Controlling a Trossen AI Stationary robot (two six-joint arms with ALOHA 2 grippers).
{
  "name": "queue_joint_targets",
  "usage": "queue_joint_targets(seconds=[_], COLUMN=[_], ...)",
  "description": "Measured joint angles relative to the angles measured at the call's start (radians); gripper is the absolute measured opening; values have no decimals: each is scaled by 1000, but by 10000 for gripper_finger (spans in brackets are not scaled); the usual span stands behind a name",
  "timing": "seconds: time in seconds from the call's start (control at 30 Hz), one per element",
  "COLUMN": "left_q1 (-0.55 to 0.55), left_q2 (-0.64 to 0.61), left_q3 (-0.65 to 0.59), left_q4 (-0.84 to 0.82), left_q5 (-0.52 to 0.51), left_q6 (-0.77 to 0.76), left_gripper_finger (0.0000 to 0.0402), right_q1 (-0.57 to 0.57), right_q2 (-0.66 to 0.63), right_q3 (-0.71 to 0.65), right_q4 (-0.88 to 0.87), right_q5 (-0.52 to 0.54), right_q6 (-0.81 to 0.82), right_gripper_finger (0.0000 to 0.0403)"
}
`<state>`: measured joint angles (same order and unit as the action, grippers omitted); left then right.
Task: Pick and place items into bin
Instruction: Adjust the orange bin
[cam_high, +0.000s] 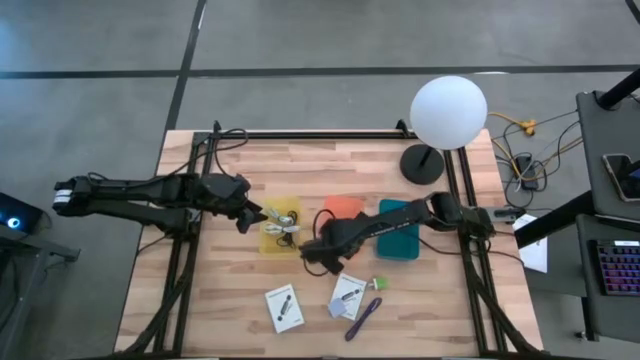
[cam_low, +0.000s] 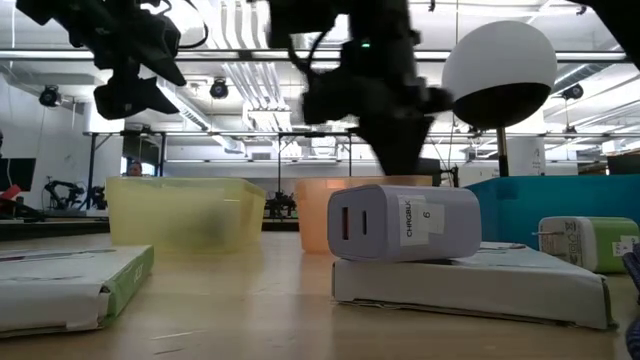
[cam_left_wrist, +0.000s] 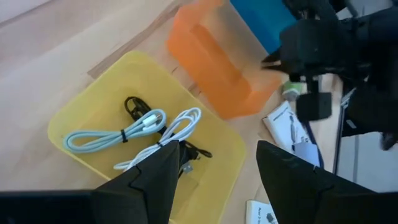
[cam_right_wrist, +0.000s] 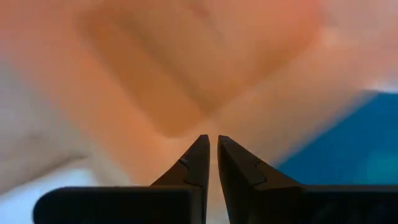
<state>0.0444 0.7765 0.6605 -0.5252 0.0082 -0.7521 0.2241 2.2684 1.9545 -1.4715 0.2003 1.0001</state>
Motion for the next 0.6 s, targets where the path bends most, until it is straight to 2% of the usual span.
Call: queue_joint_targets(seconds=[0.07,0.3,0.47,0.6], left_q1=[0,0,0,0], left_q2=[-2,0,0,1], left_q3=[0,0,0,0], left_q4=[-6,24,43,55], left_q5=[0,0,0,0], left_q6=[0,0,0,-1], left_gripper_finger=[198,198,198,198], right_q1=[9,3,-102,-202], right_q2=[-1,-22,-38,-37], right_q3=[0,3,5,5], right_q4=[-49,-17,99,146], right_q5=[50,96,-25,-48], right_q6=[52,90,8,-12], right_gripper_finger=[22,22,22,22])
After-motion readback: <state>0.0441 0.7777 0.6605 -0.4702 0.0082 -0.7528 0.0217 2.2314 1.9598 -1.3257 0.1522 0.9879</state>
